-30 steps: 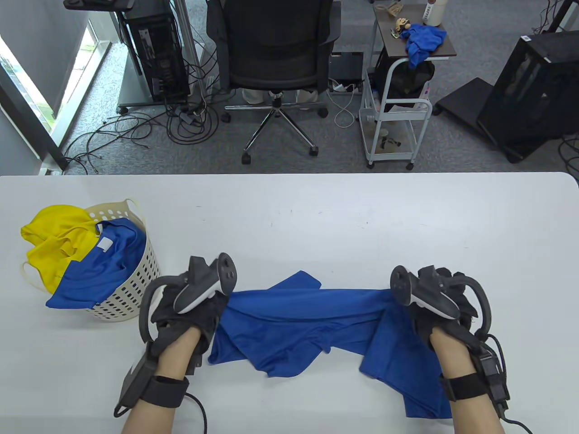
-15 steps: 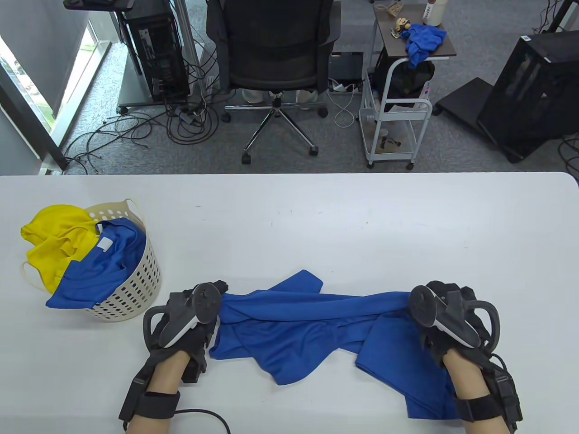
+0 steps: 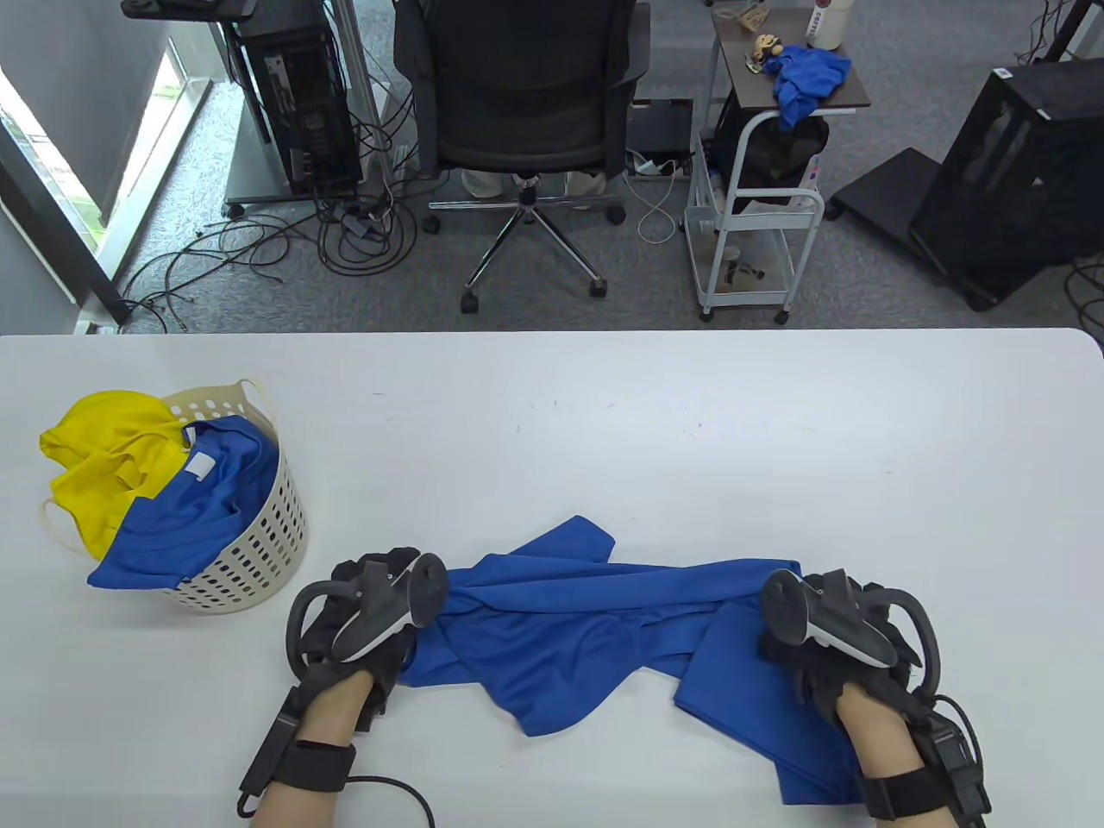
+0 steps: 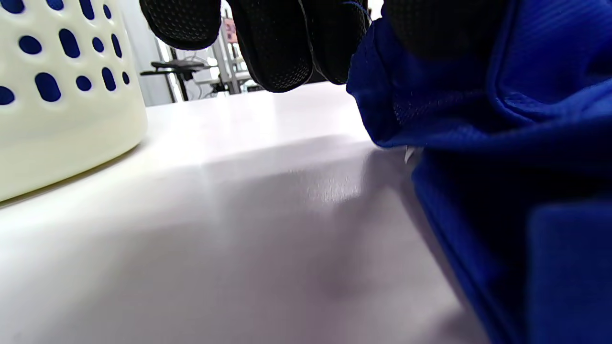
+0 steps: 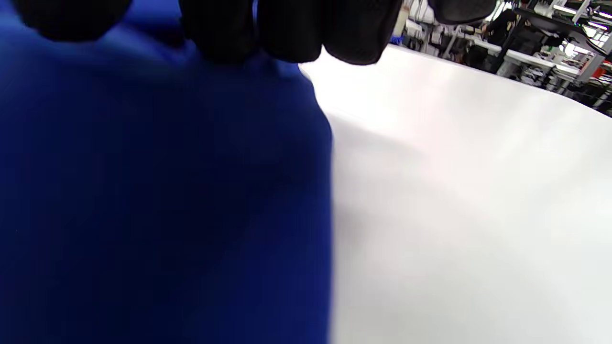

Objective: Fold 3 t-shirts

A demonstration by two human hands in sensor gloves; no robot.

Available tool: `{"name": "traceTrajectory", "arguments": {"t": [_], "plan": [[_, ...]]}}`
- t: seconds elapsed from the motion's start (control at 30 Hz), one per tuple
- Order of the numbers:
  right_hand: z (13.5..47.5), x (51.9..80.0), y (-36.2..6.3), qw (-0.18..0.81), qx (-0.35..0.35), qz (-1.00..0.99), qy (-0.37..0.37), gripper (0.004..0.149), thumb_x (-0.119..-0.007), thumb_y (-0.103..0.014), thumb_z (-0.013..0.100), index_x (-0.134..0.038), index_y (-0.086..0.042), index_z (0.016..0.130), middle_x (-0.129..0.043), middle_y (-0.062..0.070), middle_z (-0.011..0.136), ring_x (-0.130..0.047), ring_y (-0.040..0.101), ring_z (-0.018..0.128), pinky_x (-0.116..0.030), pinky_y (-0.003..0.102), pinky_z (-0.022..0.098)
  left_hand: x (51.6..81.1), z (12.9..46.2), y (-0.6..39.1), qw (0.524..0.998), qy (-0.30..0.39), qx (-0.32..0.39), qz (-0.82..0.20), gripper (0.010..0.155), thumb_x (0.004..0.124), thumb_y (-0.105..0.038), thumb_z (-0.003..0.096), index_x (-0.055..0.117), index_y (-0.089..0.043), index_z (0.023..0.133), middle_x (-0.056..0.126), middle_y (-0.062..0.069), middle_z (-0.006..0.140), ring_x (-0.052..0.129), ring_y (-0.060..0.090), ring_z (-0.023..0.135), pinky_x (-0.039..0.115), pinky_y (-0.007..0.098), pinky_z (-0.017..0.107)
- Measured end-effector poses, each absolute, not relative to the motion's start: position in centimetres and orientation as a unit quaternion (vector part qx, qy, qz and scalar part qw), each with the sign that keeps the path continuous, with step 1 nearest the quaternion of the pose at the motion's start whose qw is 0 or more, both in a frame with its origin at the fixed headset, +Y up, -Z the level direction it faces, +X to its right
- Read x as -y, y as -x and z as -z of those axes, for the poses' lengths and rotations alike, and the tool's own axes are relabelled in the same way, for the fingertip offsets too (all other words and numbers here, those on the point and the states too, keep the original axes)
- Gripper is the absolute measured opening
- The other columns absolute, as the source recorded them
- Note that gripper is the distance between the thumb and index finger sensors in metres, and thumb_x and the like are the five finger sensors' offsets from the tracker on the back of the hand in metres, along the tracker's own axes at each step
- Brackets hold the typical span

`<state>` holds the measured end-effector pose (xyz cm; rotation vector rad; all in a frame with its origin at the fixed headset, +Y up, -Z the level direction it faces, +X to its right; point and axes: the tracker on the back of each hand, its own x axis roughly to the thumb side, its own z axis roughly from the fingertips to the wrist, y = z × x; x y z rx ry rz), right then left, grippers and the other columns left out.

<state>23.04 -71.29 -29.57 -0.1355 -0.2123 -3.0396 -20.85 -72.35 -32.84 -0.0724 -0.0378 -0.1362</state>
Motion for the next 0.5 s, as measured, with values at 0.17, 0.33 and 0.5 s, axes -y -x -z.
{"name": "traceTrajectory", "arguments": {"t": [0.17, 0.33, 0.5], "plan": [[29.1, 72.7, -21.0, 0.068, 0.130, 0.985, 0.092, 0.064, -0.080, -0.054, 0.038, -0.067, -0.025, 0.094, -0.062, 0.011, 0.104, -0.064, 0.043, 0.095, -0.049, 0.073, 0.068, 71.1, 32.4, 21.8, 1.000, -0.003, 0.006, 0.026, 0.041, 0.070, -0.051, 0.0430, 0.071, -0.052, 0.084, 0.077, -0.014, 0.099, 0.082, 0.016, 0.091, 0.068, 0.048, 0.073], [29.6, 74.2, -19.8, 0.110, 0.092, 0.985, 0.093, 0.045, -0.084, -0.042, 0.040, -0.071, -0.038, 0.083, -0.065, 0.007, 0.102, -0.068, 0.039, 0.093, -0.049, 0.071, 0.069, 70.6, 32.0, 22.7, 0.999, -0.024, -0.013, 0.035, 0.041, 0.070, -0.050, 0.0431, 0.072, -0.050, 0.084, 0.080, -0.013, 0.097, 0.084, 0.015, 0.089, 0.070, 0.047, 0.072], [29.2, 71.3, -22.0, 0.084, -0.007, 0.994, 0.065, 0.038, -0.084, -0.042, 0.036, -0.081, -0.039, 0.074, -0.071, 0.003, 0.099, -0.073, 0.036, 0.092, -0.051, 0.071, 0.069, 70.3, 32.0, 23.9, 0.999, -0.031, -0.040, 0.021, 0.041, 0.070, -0.049, 0.0435, 0.073, -0.046, 0.084, 0.081, -0.014, 0.095, 0.086, 0.014, 0.087, 0.071, 0.047, 0.071]]}}
